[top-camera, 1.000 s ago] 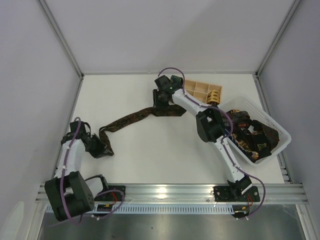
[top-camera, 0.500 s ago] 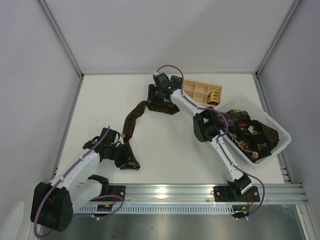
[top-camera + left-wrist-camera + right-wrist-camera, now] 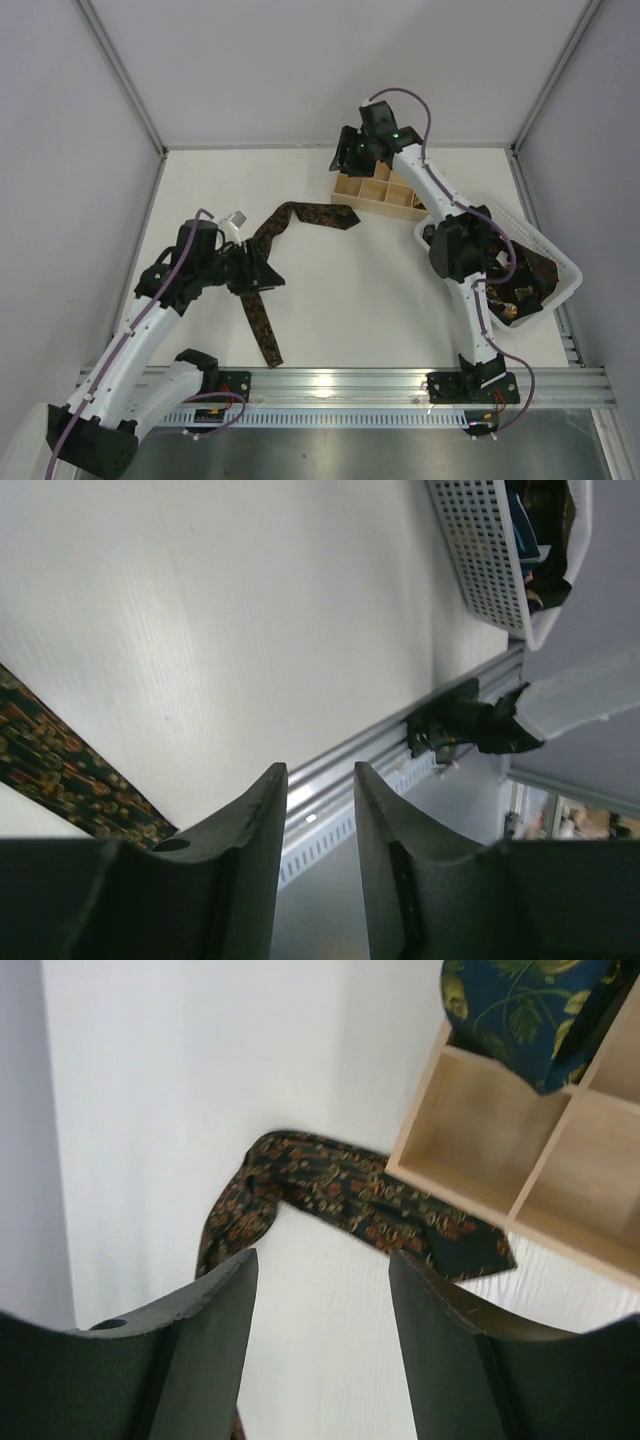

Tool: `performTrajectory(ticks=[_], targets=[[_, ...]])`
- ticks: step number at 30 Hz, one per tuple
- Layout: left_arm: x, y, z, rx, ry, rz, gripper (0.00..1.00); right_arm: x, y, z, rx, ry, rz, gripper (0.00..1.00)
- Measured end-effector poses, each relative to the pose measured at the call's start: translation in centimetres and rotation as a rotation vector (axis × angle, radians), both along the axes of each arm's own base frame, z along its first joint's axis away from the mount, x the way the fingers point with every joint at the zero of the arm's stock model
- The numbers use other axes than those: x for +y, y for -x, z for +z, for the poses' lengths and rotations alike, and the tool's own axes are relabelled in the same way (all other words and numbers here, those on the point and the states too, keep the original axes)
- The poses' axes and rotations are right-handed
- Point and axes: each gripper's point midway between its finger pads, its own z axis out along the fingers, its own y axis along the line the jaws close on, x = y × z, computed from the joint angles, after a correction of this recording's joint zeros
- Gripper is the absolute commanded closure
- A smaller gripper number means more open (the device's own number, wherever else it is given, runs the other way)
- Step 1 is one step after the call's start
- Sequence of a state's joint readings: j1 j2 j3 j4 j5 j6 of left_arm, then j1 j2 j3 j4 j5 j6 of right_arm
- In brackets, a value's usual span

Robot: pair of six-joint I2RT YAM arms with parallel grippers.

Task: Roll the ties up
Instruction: Flatten the tie

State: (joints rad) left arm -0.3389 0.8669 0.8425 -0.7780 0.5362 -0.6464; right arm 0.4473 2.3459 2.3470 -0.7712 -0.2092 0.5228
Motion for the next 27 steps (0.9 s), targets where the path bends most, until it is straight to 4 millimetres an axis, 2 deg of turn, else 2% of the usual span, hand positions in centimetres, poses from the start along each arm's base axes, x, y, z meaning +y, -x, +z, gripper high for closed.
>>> performTrajectory(ticks=[2,3,6,7,9,12,14,16,17,20,21,23,25,27], targets=[[0.5,-1.4,0.9,-0.043,-0.028,0.035,0.74,-0.9,1.5,2.6,-0.007,-0.013,0.008,0.41],[0.8,-2.2,1.0,-0.045,-0.047,0.052,0.84,-0.8,2.7,3.6,-0.013,-0.022,0.032,0.41],[2.3,-6.3,0.2,-0.01,-0.125,0.126,0.94,1.1,8.0,4.2,0.008,-0.02,0.141,0.46],[3.0,-7.8,-0.1,0.011,-0.152,0.154,0.94,1.9,10.0,3.6,0.026,-0.011,0.183,0.48],[4.6,-11.3,-1.8,0.063,-0.214,0.212,0.94,4.0,15.6,1.4,0.073,0.02,0.289,0.51],[7.0,-14.8,-4.0,0.128,-0.258,0.272,0.92,5.9,25.3,-3.5,0.163,0.092,0.467,0.51],[8.0,-16.9,-5.4,0.157,-0.263,0.284,0.95,6.5,30.2,-6.0,0.193,0.147,0.574,0.52],[7.8,-18.6,-7.1,0.195,-0.247,0.256,1.0,6.8,33.3,-7.5,0.194,0.189,0.65,0.54],[7.4,-19.5,-7.8,0.203,-0.23,0.234,1.0,7.1,34.5,-7.8,0.184,0.195,0.684,0.55],[6.0,-21.9,-11.4,0.252,-0.185,0.167,1.0,7.9,36.1,-7.6,0.136,0.168,0.745,0.63],[5.7,-22.3,-12.8,0.27,-0.173,0.151,1.0,8.3,36.2,-7.3,0.12,0.153,0.759,0.68],[5.2,-22.4,-14.7,0.312,-0.16,0.135,1.0,9.5,36.4,-6.7,0.077,0.117,0.79,0.69],[5.0,-23.1,-15.6,0.327,-0.155,0.129,1.0,10.4,36.8,-6.3,0.051,0.088,0.814,0.69],[4.8,-24.6,-15.9,0.312,-0.148,0.127,1.0,11.6,37.5,-6.0,0.034,0.059,0.849,0.68]])
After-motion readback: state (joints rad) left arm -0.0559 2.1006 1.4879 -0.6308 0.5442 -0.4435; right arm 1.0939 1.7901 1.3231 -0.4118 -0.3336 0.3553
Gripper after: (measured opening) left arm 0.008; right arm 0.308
